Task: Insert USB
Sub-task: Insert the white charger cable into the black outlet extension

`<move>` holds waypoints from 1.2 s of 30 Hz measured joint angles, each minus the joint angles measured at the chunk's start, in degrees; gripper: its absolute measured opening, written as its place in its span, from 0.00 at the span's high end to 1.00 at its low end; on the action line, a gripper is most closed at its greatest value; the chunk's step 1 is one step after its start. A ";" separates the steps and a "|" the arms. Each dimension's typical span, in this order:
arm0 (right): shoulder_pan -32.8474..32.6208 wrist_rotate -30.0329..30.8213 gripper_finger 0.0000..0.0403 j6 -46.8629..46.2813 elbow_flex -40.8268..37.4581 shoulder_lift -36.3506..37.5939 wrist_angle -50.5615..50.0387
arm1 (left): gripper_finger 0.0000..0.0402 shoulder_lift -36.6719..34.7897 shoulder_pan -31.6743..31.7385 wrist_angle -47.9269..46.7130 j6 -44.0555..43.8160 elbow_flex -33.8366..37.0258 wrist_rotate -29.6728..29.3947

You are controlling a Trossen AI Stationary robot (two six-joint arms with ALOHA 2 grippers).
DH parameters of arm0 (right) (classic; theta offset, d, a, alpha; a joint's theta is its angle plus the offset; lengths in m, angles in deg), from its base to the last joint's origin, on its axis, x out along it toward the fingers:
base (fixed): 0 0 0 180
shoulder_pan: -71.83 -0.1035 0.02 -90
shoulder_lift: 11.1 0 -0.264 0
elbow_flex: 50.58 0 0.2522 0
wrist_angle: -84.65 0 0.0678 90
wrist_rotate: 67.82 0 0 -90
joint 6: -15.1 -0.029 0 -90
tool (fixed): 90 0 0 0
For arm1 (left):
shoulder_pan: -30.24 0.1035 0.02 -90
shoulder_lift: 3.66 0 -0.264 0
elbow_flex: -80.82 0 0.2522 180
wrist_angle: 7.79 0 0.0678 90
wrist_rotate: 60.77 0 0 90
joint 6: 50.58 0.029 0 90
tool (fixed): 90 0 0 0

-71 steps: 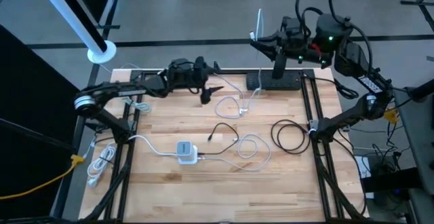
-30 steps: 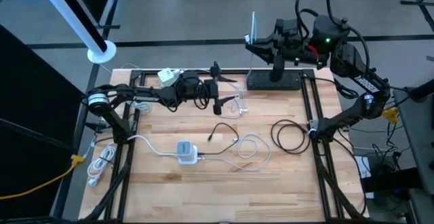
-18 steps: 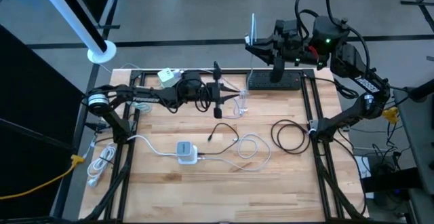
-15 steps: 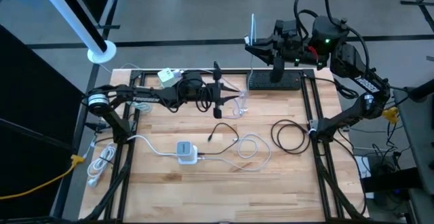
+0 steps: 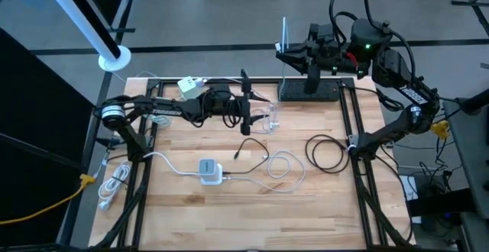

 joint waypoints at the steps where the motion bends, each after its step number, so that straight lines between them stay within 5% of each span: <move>1: 0.00 0.00 0.99 0.06 0.00 0.00 0.02 | 0.44 0.62 -0.19 0.16 0.08 -0.15 0.01; 6: 0.00 0.00 0.99 0.42 0.00 0.00 -0.13 | 0.55 2.76 -0.97 -0.27 -0.84 -2.52 -0.96; 13: 0.00 0.00 0.99 -0.17 0.00 0.11 -1.14 | 0.96 2.64 -0.86 -4.00 -6.00 -6.06 -1.12; 21: 0.10 0.83 0.99 1.83 0.00 0.15 -10.66 | 1.00 -2.26 -0.68 -16.79 -7.98 -11.80 -1.10; 25: 0.28 9.76 0.99 2.12 -0.69 0.08 -23.17 | 1.00 -7.79 0.54 -22.86 -7.89 -13.59 -0.34; 29: 0.37 14.06 0.97 1.18 -5.80 -0.26 -31.12 | 1.00 -11.66 3.39 -22.84 -7.88 -13.57 -0.06; 36: 1.30 13.36 0.79 2.40 -21.62 0.66 -27.45 | 1.00 -10.98 11.09 -14.45 -19.28 -13.55 9.47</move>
